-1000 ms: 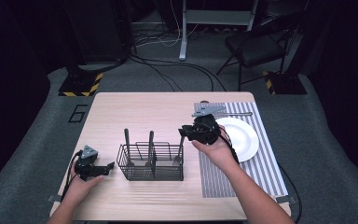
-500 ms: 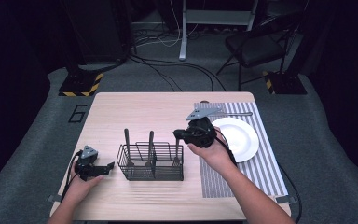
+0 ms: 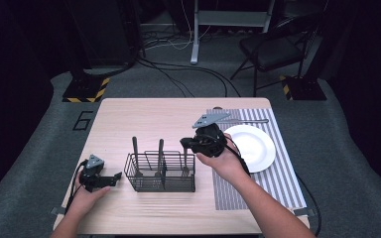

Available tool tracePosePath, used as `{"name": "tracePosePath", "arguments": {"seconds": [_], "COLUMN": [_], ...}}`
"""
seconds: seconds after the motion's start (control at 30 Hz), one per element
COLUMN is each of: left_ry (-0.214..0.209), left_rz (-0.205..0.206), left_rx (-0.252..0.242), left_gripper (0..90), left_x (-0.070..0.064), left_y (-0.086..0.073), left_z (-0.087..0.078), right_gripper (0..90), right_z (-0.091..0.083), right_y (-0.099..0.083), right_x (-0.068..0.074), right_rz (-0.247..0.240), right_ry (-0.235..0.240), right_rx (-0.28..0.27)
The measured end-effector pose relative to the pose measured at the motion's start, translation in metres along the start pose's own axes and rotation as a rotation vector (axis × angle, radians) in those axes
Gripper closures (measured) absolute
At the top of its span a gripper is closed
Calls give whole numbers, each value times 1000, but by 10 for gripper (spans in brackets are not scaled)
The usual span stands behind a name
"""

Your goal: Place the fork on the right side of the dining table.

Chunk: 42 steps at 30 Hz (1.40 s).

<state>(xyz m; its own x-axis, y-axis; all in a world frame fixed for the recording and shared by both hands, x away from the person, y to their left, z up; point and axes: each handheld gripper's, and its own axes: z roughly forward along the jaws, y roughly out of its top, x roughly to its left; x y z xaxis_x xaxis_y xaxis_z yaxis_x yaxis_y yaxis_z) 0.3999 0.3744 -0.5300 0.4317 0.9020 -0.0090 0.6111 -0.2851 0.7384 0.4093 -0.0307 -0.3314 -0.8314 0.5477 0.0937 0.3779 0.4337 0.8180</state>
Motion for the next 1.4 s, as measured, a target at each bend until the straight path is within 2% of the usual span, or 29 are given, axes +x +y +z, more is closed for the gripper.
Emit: {"name": "tracePosePath", "arguments": {"seconds": [0.27, 0.73, 1.1, 1.4], "left_ry": [-1, 0, 0, 0], "left_rz": [-1, 0, 0, 0], "left_rx": [0, 0, 0, 0], "left_gripper": [108, 108, 108, 108], "left_x": [0, 0, 0, 0], "left_y": [0, 0, 0, 0], "left_z": [0, 0, 0, 0], "right_gripper": [866, 869, 870, 870], "right_z": [-9, -24, -41, -57], "right_y": [12, 34, 50, 59], "right_x": [7, 18, 17, 10], "right_rz": [-7, -50, -42, -34], "right_ry": [3, -10, -8, -43], "right_rx": [-9, -39, -81, -120]}}
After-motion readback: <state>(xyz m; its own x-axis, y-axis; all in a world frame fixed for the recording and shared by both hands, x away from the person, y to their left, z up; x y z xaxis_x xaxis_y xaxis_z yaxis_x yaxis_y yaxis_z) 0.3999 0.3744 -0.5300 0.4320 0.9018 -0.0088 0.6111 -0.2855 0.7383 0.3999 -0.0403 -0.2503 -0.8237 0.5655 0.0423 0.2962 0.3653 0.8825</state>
